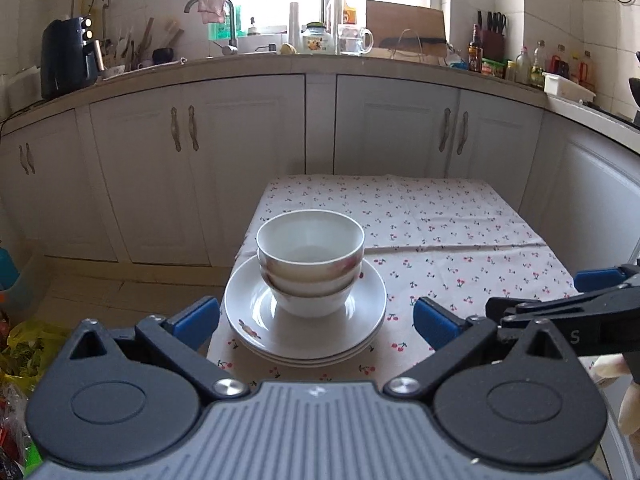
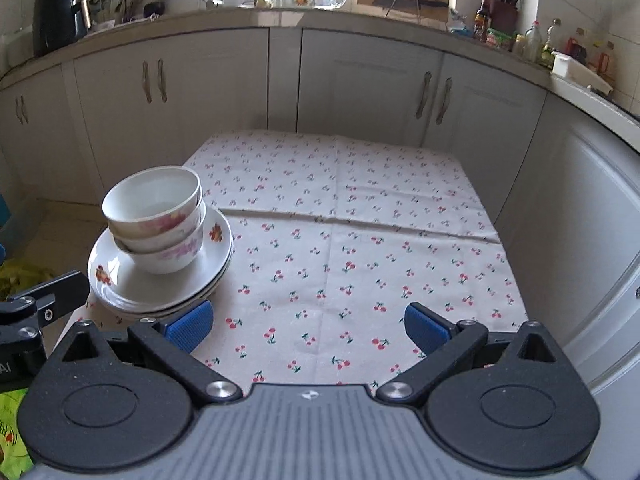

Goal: Organize plates and bowls

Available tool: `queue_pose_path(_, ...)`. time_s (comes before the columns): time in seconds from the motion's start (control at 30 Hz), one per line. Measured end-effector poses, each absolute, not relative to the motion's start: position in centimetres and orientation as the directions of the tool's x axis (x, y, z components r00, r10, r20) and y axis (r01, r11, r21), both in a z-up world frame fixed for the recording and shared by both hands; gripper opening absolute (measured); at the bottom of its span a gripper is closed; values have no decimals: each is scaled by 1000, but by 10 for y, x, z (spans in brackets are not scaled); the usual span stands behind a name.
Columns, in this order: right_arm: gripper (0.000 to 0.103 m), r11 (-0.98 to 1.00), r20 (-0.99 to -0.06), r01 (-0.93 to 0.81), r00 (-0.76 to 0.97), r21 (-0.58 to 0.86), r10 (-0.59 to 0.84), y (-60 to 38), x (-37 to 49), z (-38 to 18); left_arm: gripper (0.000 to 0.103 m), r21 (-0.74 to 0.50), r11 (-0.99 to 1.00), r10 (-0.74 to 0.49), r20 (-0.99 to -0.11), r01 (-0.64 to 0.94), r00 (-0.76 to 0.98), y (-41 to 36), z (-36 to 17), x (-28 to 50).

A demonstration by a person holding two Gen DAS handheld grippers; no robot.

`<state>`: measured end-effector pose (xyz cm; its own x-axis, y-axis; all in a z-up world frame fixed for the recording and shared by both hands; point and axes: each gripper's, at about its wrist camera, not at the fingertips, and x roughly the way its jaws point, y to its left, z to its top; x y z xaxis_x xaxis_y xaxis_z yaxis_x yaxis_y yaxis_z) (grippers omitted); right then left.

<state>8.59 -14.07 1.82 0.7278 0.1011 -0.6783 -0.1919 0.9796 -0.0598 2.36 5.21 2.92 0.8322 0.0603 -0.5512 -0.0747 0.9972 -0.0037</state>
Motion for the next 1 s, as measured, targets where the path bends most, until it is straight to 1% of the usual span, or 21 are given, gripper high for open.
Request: queue_pose_path(1.0, 103, 977, -677, -205, 727, -59, 112, -134, 88, 18, 102, -10, 996, 64, -565, -84, 823, 52, 29, 27)
